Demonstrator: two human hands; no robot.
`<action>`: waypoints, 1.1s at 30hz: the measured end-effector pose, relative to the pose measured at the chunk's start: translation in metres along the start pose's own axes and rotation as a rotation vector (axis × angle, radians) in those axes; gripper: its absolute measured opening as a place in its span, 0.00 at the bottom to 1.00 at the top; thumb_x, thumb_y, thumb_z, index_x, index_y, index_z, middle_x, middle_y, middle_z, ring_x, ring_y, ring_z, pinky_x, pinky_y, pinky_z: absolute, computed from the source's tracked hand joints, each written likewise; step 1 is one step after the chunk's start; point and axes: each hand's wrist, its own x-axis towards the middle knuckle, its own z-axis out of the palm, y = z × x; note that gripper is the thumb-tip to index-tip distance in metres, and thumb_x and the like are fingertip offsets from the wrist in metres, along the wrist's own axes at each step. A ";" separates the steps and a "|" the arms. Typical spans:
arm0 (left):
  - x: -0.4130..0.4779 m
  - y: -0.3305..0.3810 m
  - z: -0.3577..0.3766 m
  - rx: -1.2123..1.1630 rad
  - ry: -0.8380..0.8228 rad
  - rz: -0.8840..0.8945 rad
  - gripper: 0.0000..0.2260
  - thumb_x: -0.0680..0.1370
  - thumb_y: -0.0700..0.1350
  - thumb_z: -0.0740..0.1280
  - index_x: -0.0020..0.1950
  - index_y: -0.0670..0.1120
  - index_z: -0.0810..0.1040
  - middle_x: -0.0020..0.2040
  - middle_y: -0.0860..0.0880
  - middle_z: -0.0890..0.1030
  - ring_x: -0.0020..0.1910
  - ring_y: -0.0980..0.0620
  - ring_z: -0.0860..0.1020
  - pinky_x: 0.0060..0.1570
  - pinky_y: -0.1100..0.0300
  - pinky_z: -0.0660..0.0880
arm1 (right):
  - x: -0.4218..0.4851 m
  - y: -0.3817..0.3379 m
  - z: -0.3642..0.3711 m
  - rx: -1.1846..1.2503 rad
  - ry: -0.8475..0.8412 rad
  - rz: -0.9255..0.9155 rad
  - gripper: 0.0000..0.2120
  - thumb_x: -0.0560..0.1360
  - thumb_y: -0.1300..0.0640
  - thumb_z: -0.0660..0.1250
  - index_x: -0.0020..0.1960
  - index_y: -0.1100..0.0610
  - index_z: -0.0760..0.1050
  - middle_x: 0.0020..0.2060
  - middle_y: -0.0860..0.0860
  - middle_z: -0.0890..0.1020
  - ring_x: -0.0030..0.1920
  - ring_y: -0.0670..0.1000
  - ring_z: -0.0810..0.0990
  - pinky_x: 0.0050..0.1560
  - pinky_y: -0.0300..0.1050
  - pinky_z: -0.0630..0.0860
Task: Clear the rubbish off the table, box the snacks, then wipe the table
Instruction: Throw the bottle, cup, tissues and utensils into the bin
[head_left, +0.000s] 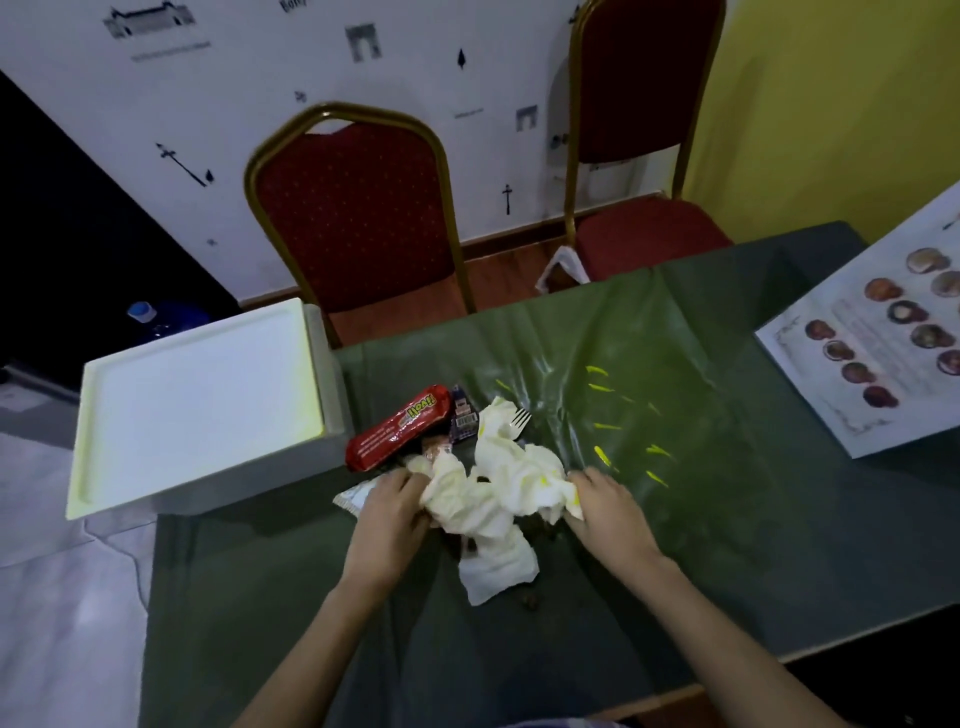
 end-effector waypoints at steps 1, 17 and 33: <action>-0.003 -0.002 -0.004 -0.077 0.051 -0.057 0.08 0.71 0.36 0.70 0.48 0.43 0.75 0.46 0.49 0.75 0.45 0.48 0.74 0.42 0.53 0.74 | 0.002 -0.001 -0.004 0.074 0.036 0.040 0.15 0.76 0.51 0.65 0.59 0.57 0.72 0.55 0.55 0.76 0.58 0.57 0.76 0.55 0.50 0.71; 0.073 0.053 0.054 0.480 -0.271 0.057 0.24 0.76 0.48 0.63 0.70 0.47 0.60 0.65 0.42 0.69 0.62 0.42 0.70 0.59 0.46 0.69 | -0.035 -0.021 0.006 -0.189 -0.057 0.173 0.18 0.77 0.58 0.60 0.66 0.56 0.65 0.59 0.54 0.74 0.60 0.57 0.74 0.57 0.50 0.71; 0.085 0.028 0.035 0.004 -0.099 -0.051 0.14 0.71 0.42 0.70 0.55 0.41 0.74 0.53 0.44 0.75 0.51 0.48 0.71 0.49 0.57 0.68 | -0.043 -0.049 0.011 -0.150 0.030 -0.091 0.35 0.66 0.61 0.69 0.73 0.55 0.65 0.68 0.58 0.72 0.63 0.59 0.75 0.60 0.52 0.74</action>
